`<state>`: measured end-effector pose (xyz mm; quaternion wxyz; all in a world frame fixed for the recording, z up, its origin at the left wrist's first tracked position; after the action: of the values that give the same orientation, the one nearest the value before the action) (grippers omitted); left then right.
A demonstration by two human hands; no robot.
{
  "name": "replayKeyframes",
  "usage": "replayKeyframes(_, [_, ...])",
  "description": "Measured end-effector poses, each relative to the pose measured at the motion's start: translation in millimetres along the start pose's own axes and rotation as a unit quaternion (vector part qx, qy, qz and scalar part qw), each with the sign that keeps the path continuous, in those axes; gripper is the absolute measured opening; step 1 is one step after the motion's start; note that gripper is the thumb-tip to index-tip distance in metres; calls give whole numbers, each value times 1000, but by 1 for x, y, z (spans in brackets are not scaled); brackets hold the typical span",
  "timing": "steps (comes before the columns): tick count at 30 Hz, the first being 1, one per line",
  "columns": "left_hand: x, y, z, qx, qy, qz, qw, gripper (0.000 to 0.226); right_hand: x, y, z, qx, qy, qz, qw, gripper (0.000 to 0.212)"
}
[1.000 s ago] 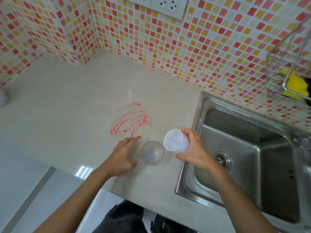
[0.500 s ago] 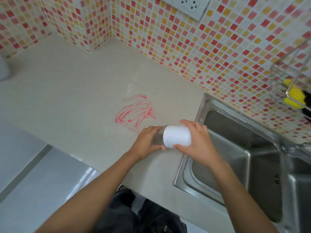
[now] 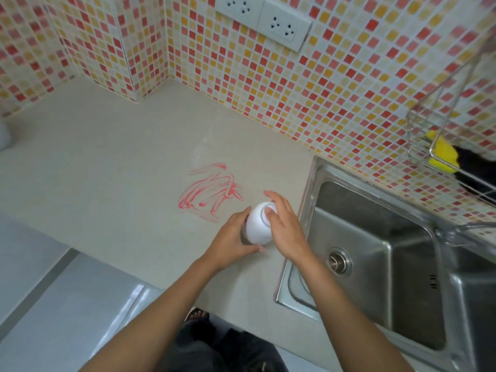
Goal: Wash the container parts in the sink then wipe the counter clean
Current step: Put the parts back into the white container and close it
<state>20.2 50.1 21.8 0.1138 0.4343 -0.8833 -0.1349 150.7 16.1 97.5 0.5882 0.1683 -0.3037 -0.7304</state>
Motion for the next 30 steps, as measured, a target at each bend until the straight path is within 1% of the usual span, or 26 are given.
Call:
replayKeyframes(3, [-8, -2, -11, 20, -23, -18, 999, 82, 3, -6, -10, -96, -78, -27, 992, 32])
replayKeyframes(5, [-10, -1, -11, 20, -23, -27, 999, 78, 7, -10, -16, -134, -103, -48, 984, 22])
replayKeyframes(7, [-11, -2, -5, 11, -17, -22, 1000, 78, 9, -14, -17, -136, -99, -48, 985, 19])
replayKeyframes(11, [-10, -2, 3, 4, -10, -16, 1000, 79, 7, -22, -20, -123, -68, -56, 989, 21])
replayKeyframes(14, [-9, -4, 5, 5, -8, -18, 1000, 79, 8, -24, -21, -130, -63, -58, 988, 20])
replayKeyframes(19, [-7, -4, 3, -7, -6, -20, 1000, 81, 8, -23, -18, -165, -72, -61, 982, 23])
replayKeyframes(24, [-5, -5, -1, -31, -9, -13, 999, 87, 7, -23, -21, -144, -70, -55, 986, 27])
replayKeyframes(26, [-7, -4, -3, -39, -7, 10, 999, 87, 4, -22, -24, -111, -51, -45, 992, 32])
replayKeyframes(28, [-9, 0, -1, -59, 2, 53, 997, 84, 3, -18, -28, -98, -45, -42, 993, 41])
replayKeyframes(30, [-9, 11, -4, -77, 11, 63, 995, 84, 5, -8, -33, -112, -54, -83, 989, 47])
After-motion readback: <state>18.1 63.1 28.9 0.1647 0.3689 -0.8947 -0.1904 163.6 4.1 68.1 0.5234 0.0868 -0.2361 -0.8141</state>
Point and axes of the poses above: each hand's wrist, its own x-axis away from the middle knuckle, its own y-axis out of the back of the hand, z = x × y, the point moved 4 cm from there along -x, towards the middle knuckle, and after that the axes turned 1 degree about y, right-handed, at the moved point
